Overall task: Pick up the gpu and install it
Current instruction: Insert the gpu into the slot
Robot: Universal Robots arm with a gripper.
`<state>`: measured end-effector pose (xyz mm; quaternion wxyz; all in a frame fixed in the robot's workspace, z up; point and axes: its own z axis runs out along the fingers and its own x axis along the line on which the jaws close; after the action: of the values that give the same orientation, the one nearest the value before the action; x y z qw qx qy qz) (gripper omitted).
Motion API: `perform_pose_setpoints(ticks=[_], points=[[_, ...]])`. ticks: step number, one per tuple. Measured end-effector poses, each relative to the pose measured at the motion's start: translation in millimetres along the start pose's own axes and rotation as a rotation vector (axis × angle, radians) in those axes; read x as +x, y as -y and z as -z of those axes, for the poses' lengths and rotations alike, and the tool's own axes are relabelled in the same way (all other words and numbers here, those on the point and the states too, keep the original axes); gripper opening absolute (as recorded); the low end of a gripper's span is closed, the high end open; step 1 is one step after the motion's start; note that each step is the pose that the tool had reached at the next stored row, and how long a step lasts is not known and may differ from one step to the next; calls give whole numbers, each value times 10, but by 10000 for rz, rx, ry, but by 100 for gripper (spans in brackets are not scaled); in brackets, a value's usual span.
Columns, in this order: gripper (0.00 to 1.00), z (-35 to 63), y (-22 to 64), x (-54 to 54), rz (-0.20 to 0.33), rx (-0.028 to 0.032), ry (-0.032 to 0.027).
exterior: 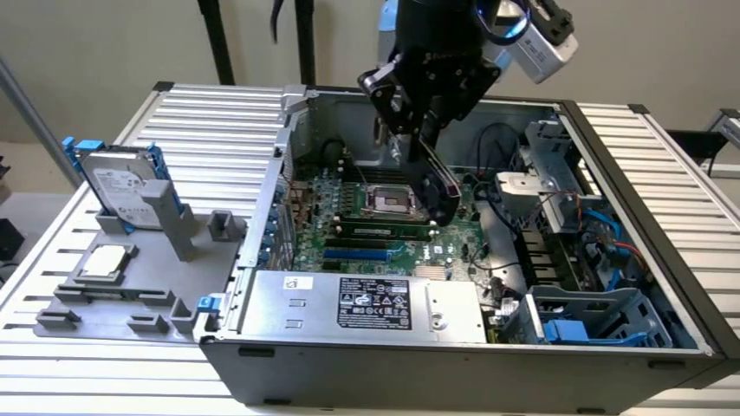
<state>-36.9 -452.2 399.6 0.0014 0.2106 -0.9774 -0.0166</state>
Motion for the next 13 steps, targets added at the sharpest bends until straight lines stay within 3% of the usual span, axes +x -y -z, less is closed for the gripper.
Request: perform_pose_setpoints(ticks=[13], points=[[27,-55,2,0,2360,-11,-78]])
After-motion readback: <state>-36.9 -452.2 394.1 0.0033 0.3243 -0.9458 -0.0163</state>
